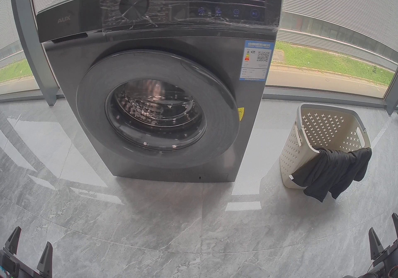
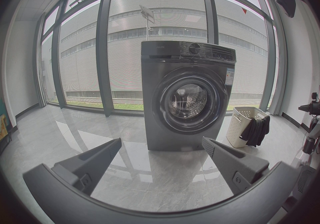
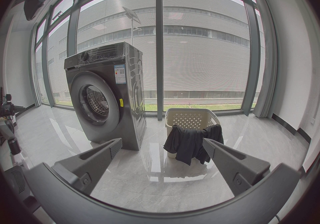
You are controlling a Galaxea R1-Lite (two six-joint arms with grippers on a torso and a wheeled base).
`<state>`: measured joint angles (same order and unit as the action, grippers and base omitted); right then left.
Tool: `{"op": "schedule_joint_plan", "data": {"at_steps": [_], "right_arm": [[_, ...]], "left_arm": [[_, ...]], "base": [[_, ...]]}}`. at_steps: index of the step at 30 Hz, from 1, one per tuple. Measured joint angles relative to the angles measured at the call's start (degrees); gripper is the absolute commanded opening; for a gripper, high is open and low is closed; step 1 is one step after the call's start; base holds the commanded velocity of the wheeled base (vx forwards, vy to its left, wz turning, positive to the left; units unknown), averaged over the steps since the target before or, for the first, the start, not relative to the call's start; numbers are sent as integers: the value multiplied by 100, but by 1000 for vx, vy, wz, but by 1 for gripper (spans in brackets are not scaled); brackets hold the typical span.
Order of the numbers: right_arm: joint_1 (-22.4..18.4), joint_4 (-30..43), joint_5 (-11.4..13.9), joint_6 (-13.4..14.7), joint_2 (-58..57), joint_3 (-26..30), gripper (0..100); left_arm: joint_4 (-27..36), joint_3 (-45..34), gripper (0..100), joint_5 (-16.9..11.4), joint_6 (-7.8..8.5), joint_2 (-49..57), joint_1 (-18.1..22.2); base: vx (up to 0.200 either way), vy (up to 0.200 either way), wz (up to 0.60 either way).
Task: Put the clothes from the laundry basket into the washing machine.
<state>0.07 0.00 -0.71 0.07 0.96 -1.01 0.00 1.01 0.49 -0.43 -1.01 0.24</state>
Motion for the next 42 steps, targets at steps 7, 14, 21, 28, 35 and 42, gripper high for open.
{"op": "schedule_joint_plan", "data": {"at_steps": [7,14,21,28,35,42], "right_arm": [[-2,0,2,2,0,0,100],[0,2,0,2,0,0,100],[0,0,2,2,0,0,100],[0,0,0,4,0,0,100],[0,2,-2,2,0,2,100],[0,0,2,2,0,2,100]], "left_arm": [[0,0,100,2,0,-2,-2],[0,0,100,2,-1,-2,0],[0,0,100,0,-1,-2,0],[0,0,100,-6,0,-2,-2],[0,0,100,-2,-6,-2,0],[0,0,100,-2,-9,-2,-2]], "base": [[0,-29,0],[0,-200,0],[0,-29,-257],[0,0,0],[0,-143,0],[0,-114,0]]}}
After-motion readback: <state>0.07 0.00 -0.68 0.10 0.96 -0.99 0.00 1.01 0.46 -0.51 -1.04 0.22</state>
